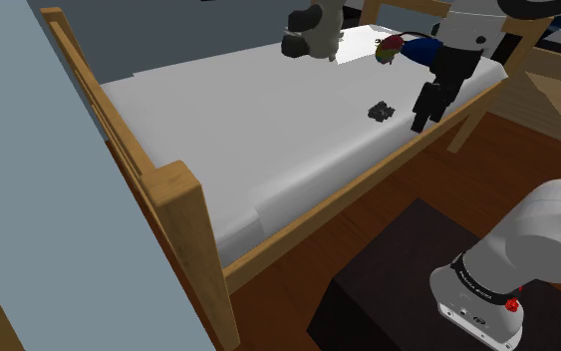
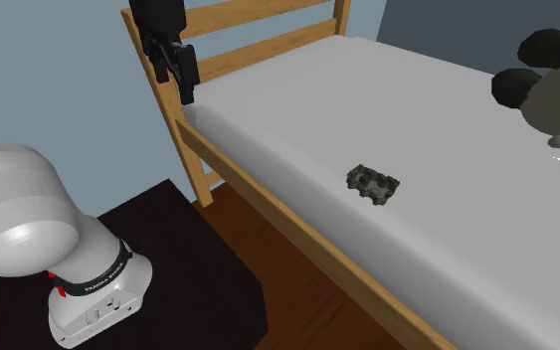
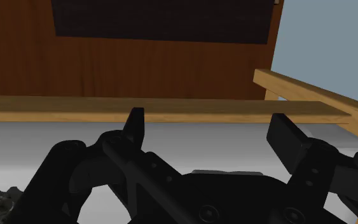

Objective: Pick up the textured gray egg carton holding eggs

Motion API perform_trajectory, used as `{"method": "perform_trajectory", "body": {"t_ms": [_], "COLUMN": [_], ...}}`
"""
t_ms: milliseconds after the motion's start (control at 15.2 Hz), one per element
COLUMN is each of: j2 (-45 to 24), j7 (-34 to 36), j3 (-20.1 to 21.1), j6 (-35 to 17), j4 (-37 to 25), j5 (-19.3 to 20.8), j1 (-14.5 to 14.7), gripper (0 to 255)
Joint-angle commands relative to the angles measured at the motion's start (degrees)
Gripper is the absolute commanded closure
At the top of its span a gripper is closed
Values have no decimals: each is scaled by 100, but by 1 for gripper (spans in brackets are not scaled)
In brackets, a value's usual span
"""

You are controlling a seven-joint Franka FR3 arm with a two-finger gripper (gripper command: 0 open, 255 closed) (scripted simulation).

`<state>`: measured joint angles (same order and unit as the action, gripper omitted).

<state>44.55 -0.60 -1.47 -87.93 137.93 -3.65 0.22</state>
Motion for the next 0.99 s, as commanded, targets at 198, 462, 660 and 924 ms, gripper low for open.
{"method": "perform_trajectory", "body": {"t_ms": [198, 462, 660, 924], "j2": [-561, -1343, -1948, -2772], "j7": [-207, -454, -625, -840], "j3": [-173, -391, -542, -733], "j6": [-292, -641, -865, -1105], "j4": [-173, -495, -803, -1304], "j5": [236, 508, 678, 856], "j1": [-107, -237, -329, -440], "gripper": [0, 0, 0, 0]}}
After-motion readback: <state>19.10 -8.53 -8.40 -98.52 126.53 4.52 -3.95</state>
